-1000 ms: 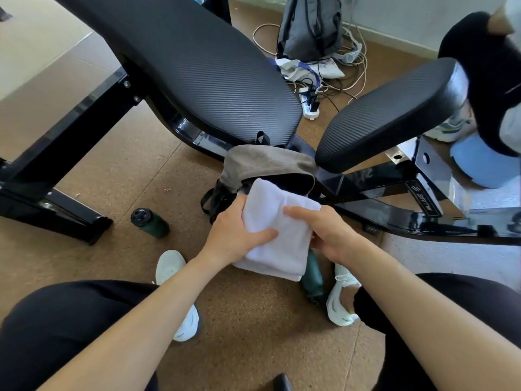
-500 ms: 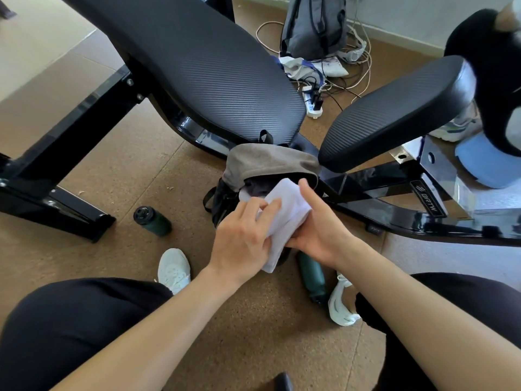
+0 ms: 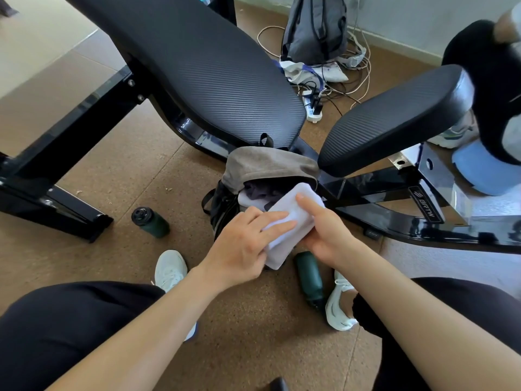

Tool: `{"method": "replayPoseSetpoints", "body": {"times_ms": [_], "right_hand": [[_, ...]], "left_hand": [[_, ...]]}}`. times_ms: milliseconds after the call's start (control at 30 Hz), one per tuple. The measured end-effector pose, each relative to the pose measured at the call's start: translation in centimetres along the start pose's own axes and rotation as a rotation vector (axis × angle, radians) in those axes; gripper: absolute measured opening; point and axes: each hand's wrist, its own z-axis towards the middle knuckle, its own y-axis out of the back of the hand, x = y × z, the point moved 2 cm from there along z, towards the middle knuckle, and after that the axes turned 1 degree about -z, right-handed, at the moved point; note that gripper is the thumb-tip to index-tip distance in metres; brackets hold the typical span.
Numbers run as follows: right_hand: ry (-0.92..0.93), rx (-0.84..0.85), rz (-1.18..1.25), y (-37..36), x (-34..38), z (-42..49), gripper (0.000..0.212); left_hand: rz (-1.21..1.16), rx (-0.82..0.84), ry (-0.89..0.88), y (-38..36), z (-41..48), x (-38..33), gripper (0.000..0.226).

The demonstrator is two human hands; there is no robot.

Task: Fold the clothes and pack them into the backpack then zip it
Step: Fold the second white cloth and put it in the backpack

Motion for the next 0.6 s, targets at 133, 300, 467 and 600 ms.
{"method": "replayPoseSetpoints", "body": {"times_ms": [133, 300, 467, 600], "right_hand": [[0.042, 0.045, -0.144, -0.1, 0.0, 0.2, 0.052], [0.048, 0.192, -0.219, -1.0, 0.1, -0.3, 0.051], [0.085, 0.179, -0.272, -1.6, 0.4, -0.6, 0.049], [0.116, 0.176, -0.366, -1.8, 0.3, -0.9, 0.051]], "left_hand": [[-0.473, -0.029, 0.325, 0.4, -0.4, 0.5, 0.063], [-0.839, -0.034, 0.65, 0.9, 0.4, 1.6, 0.059], [-0.991, 0.181, 0.659, 0.7, 0.7, 0.5, 0.055], [-0.992, 0.23, 0.632, 0.7, 0.8, 0.2, 0.074]]}}
